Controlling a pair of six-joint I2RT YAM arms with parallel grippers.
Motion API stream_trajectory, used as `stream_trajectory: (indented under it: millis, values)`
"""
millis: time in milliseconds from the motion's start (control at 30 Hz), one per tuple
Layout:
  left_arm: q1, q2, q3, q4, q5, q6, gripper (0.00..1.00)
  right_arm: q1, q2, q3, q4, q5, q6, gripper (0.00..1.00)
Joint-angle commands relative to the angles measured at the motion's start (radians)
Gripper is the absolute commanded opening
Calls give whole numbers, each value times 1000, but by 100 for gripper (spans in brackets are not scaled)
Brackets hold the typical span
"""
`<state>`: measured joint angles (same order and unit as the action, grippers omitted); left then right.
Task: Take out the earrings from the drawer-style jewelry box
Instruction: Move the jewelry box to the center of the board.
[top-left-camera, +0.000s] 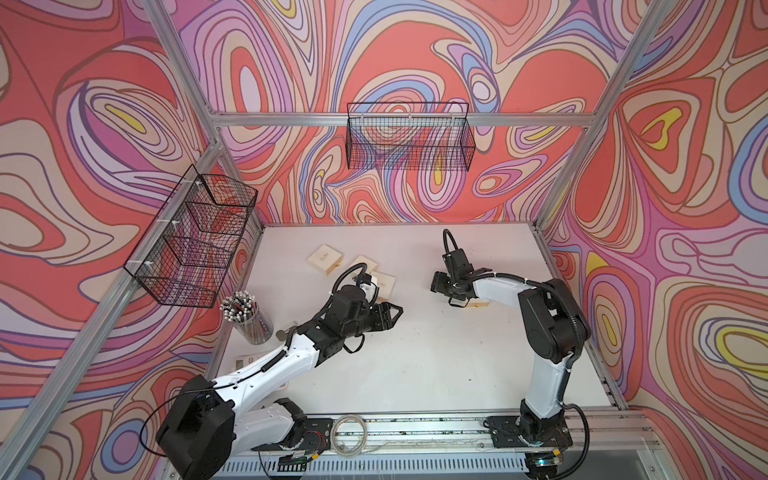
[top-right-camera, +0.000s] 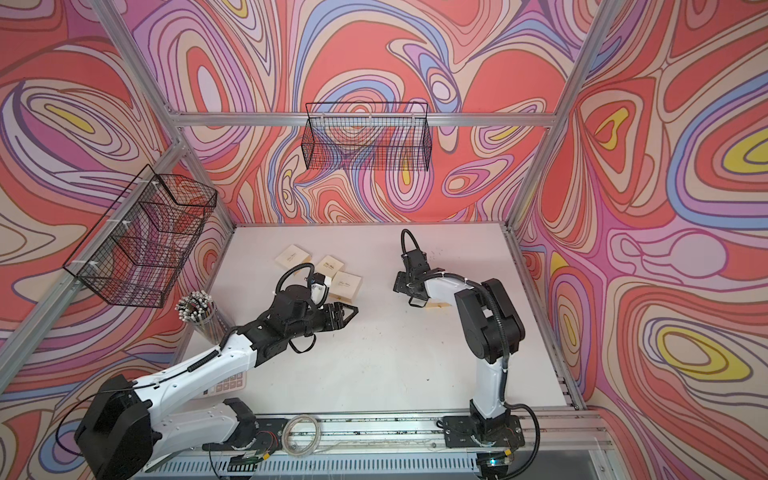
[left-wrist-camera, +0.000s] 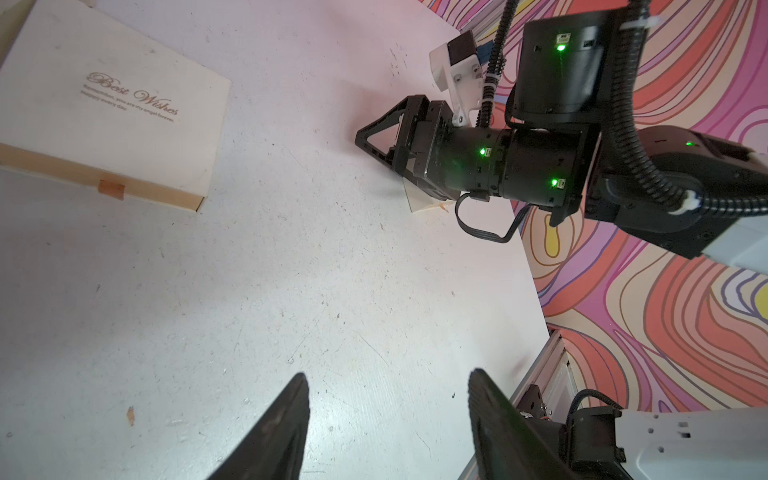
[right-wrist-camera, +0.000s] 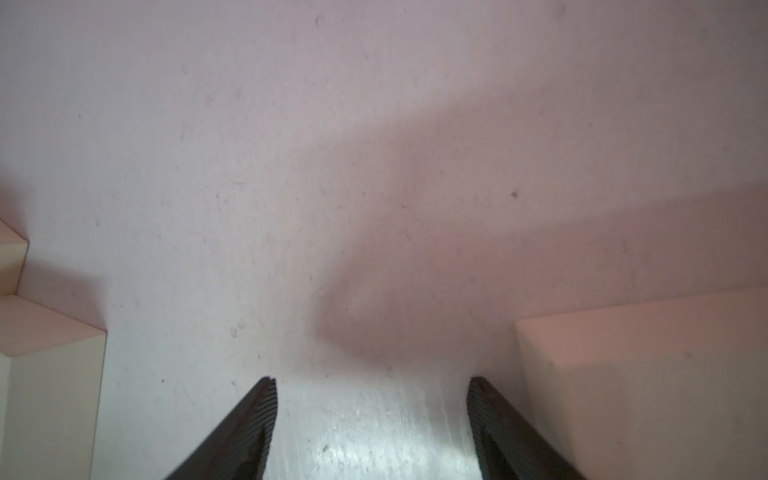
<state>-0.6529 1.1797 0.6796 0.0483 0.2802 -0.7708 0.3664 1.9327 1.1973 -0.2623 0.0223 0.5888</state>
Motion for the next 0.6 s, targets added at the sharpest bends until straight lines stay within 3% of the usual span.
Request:
stream_trajectory:
  millis: [0,200,367,567]
  values:
    - [3,4,4,8,-1,4,61,-3,-52,15,-12,-42,-11,75]
    - [3,11,4,6,1,8,62,-3,-317,-118,-12,-30,31,78]
    - [3,15,-10,22,10,7,63,-4,-527,-292,-47,59,125,97]
    - [2,32,-12,40,32,6,68,-21,-635,-419,-57,134,221,98]
